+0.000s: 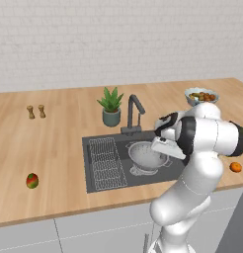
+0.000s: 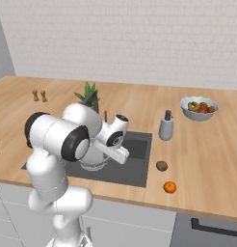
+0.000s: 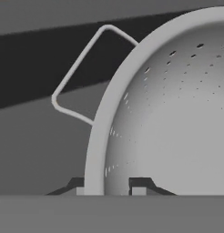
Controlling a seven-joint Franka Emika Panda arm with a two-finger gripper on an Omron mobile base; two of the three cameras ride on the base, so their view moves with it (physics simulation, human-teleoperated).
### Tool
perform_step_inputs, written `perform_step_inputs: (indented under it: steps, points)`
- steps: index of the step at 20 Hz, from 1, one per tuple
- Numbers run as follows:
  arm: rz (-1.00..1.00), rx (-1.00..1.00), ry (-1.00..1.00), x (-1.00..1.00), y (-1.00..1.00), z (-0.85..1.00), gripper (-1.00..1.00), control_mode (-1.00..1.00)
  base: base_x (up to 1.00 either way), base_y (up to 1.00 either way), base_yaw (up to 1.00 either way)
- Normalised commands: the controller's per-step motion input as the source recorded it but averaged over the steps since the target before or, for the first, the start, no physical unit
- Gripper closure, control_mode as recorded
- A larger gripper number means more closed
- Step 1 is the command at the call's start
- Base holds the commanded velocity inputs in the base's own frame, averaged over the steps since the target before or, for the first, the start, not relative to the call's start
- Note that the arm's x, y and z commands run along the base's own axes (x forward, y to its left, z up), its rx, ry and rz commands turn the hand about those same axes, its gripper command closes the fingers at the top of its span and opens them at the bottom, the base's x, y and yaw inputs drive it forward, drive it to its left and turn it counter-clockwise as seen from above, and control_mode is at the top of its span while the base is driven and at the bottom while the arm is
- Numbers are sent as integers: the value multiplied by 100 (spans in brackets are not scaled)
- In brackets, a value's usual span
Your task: Put the colander in the sink, put the tangerine, mango, kiwi in the colander, and turn on the sink faucet and pour water over the colander.
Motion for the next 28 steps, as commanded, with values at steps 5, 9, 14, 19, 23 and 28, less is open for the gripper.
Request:
perform_step_inputs:
  steps: [5, 9, 14, 19, 23, 28]
  points:
    - [0, 3, 0, 20, 24, -37, 100, -100, 0, 0, 0]
    - [0, 6, 0, 24, 19, -40, 100, -100, 0, 0, 0]
    - [-1, 2, 0, 37, 13, -40, 100, -100, 0, 0, 0]
    - [-1, 0, 0, 38, 0, -33, 100, -100, 0, 0, 0]
    - [-3, 0, 0, 36, 0, -28, 100, -100, 0, 0, 0]
    - [-2, 0, 0, 21, 0, -35, 100, -100, 0, 0, 0]
